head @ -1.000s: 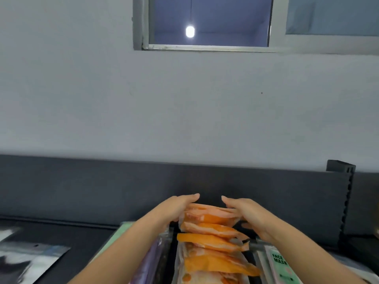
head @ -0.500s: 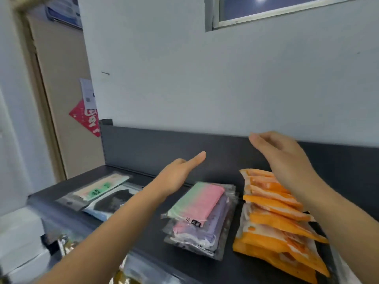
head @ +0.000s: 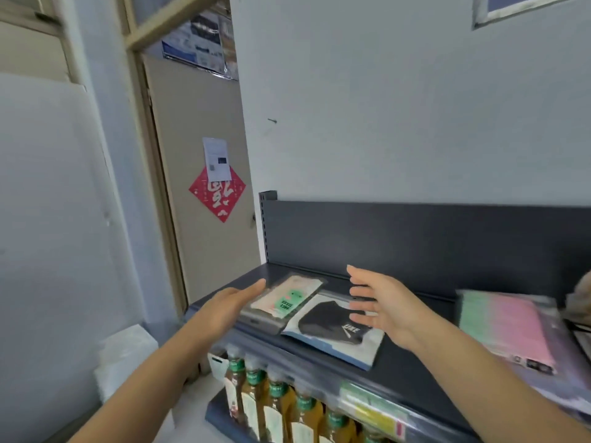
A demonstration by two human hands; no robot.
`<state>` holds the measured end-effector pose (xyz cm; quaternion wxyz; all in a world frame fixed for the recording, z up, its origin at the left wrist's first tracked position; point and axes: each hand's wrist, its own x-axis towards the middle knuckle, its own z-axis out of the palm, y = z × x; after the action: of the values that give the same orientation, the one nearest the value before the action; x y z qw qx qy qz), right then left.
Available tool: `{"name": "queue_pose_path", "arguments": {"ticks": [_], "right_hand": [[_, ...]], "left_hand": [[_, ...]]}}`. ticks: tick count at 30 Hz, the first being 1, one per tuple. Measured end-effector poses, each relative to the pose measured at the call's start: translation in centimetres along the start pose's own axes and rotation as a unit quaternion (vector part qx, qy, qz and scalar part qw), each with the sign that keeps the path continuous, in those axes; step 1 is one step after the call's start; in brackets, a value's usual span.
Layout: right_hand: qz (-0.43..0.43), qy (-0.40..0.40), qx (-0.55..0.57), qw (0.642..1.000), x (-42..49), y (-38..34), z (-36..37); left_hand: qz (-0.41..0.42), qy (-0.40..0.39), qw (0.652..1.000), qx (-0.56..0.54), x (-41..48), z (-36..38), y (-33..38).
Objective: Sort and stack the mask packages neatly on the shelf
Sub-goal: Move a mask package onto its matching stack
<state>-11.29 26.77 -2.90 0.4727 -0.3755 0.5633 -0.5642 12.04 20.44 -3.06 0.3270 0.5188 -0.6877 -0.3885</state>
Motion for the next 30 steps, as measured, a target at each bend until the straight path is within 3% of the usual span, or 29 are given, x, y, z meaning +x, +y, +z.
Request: {"name": "queue_pose_path", "arguments": {"ticks": [9, 15, 21, 26, 30], "right_hand": [[0.016, 0.021, -0.076, 0.997, 6.5, 1.4, 8.8], [-0.028, 0.054, -0.192, 0.980, 12.6, 1.8, 9.2], [0.015, 0.073, -0.240, 0.968, 17.2, 3.2, 9.0], [0.058, 0.054, -0.168, 0.983, 18.8, 3.9, 10.0], [0.080, 0.099, -0.082, 0.989, 19.6, 4.1, 11.2]], "left_hand": [[-0.001, -0.015, 0.999, 0.048, 7.3, -5.1, -5.0], [0.005, -0.025, 0.994, 0.103, 14.6, -3.4, -6.5], [-0.003, -0.095, 0.981, 0.167, 20.5, -0.2, -6.0], [-0.035, -0.175, 0.971, 0.160, 23.5, 1.2, -6.2], [-0.063, -0.201, 0.974, 0.081, 24.9, 1.2, -6.3]]}}
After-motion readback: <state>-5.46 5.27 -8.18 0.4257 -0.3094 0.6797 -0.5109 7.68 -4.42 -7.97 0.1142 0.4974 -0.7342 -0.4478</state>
